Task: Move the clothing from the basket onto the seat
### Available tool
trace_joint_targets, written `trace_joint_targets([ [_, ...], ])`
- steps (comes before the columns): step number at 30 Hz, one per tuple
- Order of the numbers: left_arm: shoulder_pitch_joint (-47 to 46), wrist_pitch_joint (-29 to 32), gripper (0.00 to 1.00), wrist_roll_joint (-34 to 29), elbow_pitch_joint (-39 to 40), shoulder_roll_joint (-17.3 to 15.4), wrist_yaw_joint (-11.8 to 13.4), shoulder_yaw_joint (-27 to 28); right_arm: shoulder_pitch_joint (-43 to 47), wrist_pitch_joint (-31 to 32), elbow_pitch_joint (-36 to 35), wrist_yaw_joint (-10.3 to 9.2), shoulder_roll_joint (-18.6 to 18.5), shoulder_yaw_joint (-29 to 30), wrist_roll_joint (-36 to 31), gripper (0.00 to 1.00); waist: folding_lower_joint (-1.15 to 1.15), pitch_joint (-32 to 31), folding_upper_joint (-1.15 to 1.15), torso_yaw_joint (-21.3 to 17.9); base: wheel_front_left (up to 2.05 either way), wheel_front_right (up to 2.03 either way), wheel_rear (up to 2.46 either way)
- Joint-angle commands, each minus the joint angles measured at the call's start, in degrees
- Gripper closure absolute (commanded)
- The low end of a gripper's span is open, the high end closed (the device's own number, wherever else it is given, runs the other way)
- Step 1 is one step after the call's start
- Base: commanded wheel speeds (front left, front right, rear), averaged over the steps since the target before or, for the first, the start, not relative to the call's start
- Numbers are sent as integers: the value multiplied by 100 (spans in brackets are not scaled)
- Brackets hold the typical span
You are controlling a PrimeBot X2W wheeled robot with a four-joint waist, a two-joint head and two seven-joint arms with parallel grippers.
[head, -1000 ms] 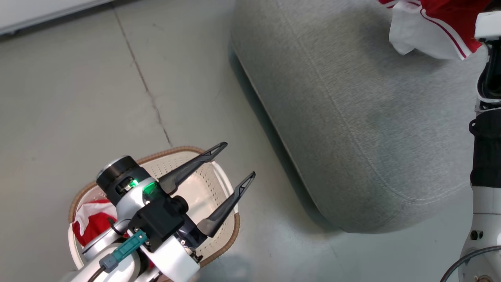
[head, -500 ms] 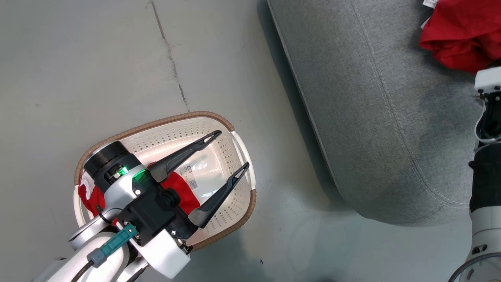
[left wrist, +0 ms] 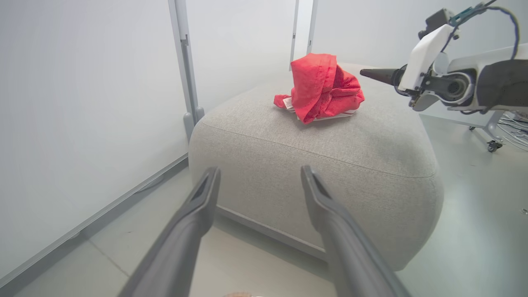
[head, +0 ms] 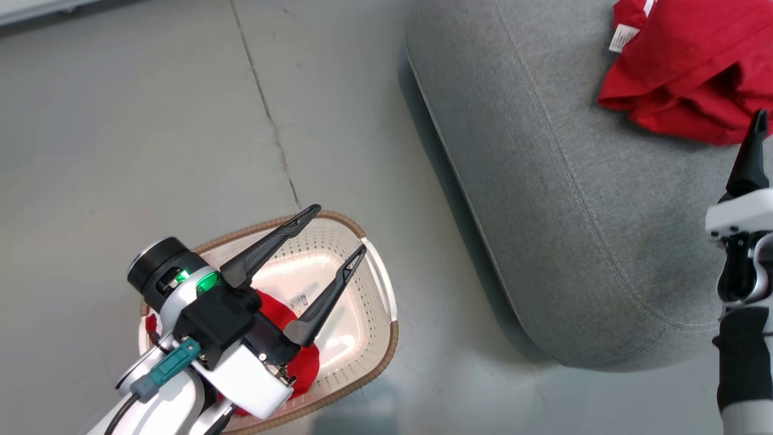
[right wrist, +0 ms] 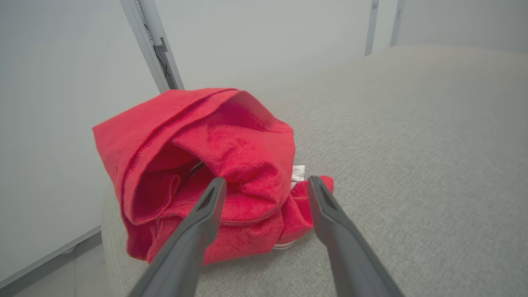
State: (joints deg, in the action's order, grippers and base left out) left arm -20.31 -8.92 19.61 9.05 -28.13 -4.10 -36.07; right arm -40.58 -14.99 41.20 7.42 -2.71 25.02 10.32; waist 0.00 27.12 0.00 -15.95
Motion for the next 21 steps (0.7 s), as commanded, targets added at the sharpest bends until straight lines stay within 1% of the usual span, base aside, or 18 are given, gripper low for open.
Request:
trace_joint_targets([
  [1,90,-69,0,65,-76,23,89,61,233,-24,-147,13,-39,-80,22,0,0,-267,0,65,0,0,0],
  [6,285,-214,0,244,-326,168,300,170,805,-24,-597,13,-37,-403,147,0,0,-685,0,236,0,0,0],
  [12,491,-346,0,418,-584,359,506,275,1418,-24,-1229,13,-35,-866,337,0,0,-1111,0,560,0,0,0],
  [13,520,-369,0,438,-623,389,533,286,1505,-24,-1335,13,-37,-944,440,0,0,-1176,0,628,0,0,0],
  [18,644,-431,0,550,-789,496,637,342,1979,-24,-1787,13,-29,-1359,448,0,0,-1444,0,989,0,0,0],
  [20,717,-457,0,608,-873,543,701,383,2134,-20,-1942,13,-42,-1538,446,0,0,-1553,0,1136,0,0,0],
  [21,771,-483,0,670,-932,603,781,446,2283,7,-2073,13,-41,-1705,467,0,0,-1651,0,1278,0,0,0],
])
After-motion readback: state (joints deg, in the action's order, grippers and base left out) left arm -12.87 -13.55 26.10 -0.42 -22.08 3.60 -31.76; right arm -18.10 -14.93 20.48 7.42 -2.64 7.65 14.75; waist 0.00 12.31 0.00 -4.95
